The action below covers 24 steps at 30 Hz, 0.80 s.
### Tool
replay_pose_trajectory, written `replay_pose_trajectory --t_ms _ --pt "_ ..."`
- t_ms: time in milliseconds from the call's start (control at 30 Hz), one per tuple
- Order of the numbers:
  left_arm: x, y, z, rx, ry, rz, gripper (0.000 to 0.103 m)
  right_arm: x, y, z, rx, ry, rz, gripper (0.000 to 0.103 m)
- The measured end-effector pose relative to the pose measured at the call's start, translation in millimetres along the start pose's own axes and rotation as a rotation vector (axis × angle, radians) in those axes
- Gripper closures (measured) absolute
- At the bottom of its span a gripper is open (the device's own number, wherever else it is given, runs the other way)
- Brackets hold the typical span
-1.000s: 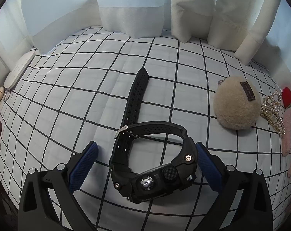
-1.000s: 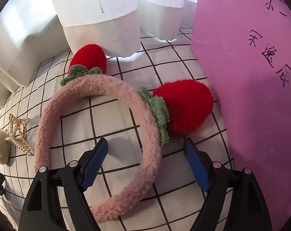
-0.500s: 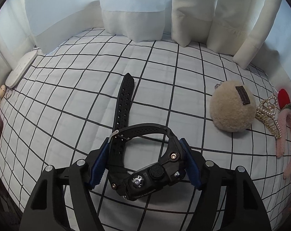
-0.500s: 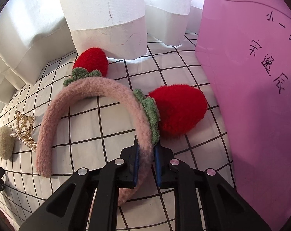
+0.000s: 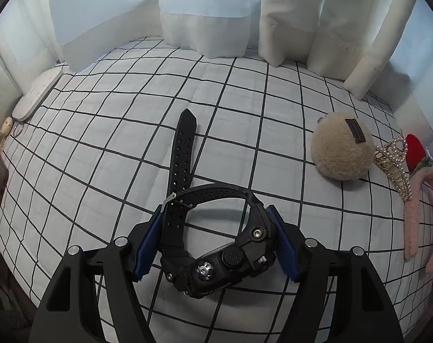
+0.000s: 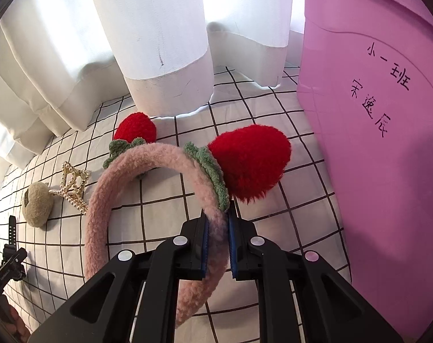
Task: Organize jewelry
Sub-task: 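Carry the wristwatch and headband over the pink tub with both tools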
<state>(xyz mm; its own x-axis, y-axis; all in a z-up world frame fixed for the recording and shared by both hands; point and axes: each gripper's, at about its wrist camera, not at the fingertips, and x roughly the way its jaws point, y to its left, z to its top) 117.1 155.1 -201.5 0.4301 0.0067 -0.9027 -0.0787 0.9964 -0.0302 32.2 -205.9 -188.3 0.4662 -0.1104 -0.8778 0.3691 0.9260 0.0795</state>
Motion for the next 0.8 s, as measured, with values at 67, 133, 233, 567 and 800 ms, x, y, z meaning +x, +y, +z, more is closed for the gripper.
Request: replay_pose_trajectory --t_ms 67,133,233,567,800 --pt "-5 0 0 0.002 -0.006 -0.004 0.036 -12 -5 1 -0.014 -0.012 0.007 0.092" --pt "-10 -2 1 0.008 -0.015 -0.01 0.036 -17 2 2 -0.024 -0.023 0.013 0.092" --pt "-19 -6 2 0.019 -0.035 -0.011 0.036 -29 6 2 -0.024 -0.042 0.024 0.092" --pt "-61 -23 16 0.064 -0.115 -0.037 0.036 -70 10 14 -0.022 -0.125 0.084 0.092" --pt "-106 -47 25 0.128 -0.189 -0.068 0.036 -113 5 26 -0.015 -0.217 0.136 0.092"
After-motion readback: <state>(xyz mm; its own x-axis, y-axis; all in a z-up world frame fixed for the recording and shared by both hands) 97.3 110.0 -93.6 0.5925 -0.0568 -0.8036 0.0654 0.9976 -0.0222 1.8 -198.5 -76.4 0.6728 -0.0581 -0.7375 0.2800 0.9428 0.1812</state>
